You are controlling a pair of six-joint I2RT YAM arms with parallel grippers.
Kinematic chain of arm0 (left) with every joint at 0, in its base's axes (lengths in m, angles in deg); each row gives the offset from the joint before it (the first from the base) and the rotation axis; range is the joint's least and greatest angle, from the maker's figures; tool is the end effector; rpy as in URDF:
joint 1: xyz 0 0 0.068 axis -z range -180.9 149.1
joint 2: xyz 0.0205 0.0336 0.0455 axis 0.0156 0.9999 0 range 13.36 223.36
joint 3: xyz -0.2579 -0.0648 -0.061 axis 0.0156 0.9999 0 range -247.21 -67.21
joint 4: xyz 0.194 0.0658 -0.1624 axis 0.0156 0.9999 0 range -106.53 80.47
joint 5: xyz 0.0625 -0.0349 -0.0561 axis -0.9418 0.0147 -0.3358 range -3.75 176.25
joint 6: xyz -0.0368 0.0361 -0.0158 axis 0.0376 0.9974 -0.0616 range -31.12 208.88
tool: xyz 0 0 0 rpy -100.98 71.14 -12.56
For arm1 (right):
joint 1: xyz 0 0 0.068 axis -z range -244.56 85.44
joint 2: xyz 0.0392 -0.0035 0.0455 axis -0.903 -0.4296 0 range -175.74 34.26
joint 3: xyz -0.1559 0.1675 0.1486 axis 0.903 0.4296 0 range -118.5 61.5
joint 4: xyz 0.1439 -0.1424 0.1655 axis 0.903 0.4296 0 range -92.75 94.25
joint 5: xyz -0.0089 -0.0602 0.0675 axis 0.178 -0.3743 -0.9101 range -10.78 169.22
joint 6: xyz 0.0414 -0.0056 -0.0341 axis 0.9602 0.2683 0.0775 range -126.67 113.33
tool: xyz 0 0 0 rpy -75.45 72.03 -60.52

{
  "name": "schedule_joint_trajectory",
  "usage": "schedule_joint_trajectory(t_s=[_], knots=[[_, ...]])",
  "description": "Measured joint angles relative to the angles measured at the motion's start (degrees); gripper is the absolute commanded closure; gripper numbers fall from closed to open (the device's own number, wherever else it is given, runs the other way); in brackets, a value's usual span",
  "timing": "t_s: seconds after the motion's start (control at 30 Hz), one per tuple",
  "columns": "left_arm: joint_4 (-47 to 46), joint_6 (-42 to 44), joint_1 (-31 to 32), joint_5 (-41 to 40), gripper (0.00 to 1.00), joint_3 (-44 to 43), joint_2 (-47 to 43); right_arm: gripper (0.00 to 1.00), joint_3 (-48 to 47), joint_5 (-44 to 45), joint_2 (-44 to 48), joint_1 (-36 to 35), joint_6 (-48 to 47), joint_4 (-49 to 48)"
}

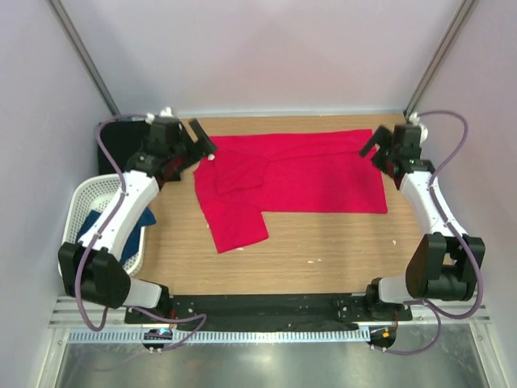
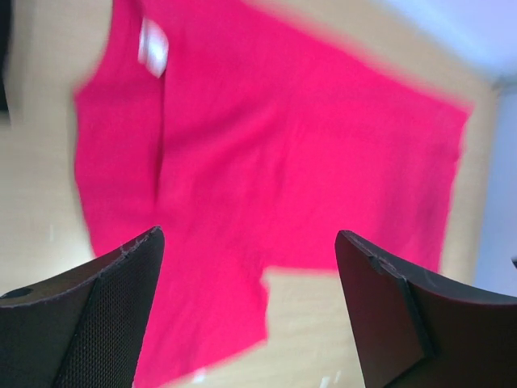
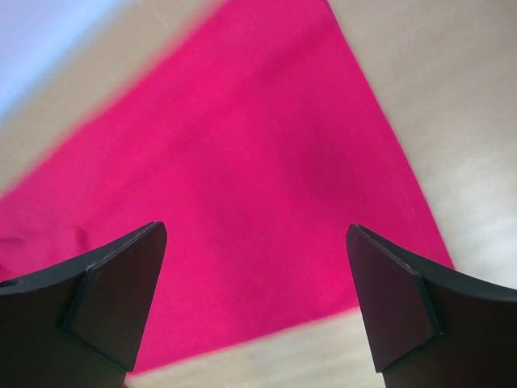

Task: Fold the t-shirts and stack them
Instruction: Fold the tshirt

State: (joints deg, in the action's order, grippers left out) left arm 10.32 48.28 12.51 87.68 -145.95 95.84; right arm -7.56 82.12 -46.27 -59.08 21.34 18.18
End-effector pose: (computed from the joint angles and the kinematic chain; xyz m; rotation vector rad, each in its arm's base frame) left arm 0.3190 -0.0769 0.3634 -0.4930 2.1035 -0.5836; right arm 0.3194 -0.0325 0.3253 0.6452 2.0411 0.1767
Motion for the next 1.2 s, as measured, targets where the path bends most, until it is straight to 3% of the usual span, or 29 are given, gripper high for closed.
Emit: schedule_joint_trajectory(t_s=[0.2,0.43,0.6,0.87,1.0,1.2], knots=[[1.7,-9.0,7.7,-0.2,0.17,26.7,-11.6,0.0,20.6,0.5,2.0,0.0,3.5,3.7],[4.0,-22.5,14.6,-2.7,0.25,44.9,-22.1,0.0,24.1,2.4,6.2,0.1,6.7,3.5],[3.0,-29.9,17.7,-4.7,0.28,50.4,-25.8,0.0,25.8,4.6,7.2,1.0,7.7,3.2],[0.0,-33.1,19.8,-6.4,0.41,50.4,-19.2,0.01,25.9,8.3,7.1,3.9,7.8,3.1],[-1.2,-34.1,21.4,-7.0,0.58,49.6,-16.2,0.06,25.9,9.1,6.5,5.8,7.7,2.8],[-2.4,-34.4,22.2,-8.0,0.6,49.4,-14.4,0.14,26.8,9.6,4.8,6.7,7.9,0.1]])
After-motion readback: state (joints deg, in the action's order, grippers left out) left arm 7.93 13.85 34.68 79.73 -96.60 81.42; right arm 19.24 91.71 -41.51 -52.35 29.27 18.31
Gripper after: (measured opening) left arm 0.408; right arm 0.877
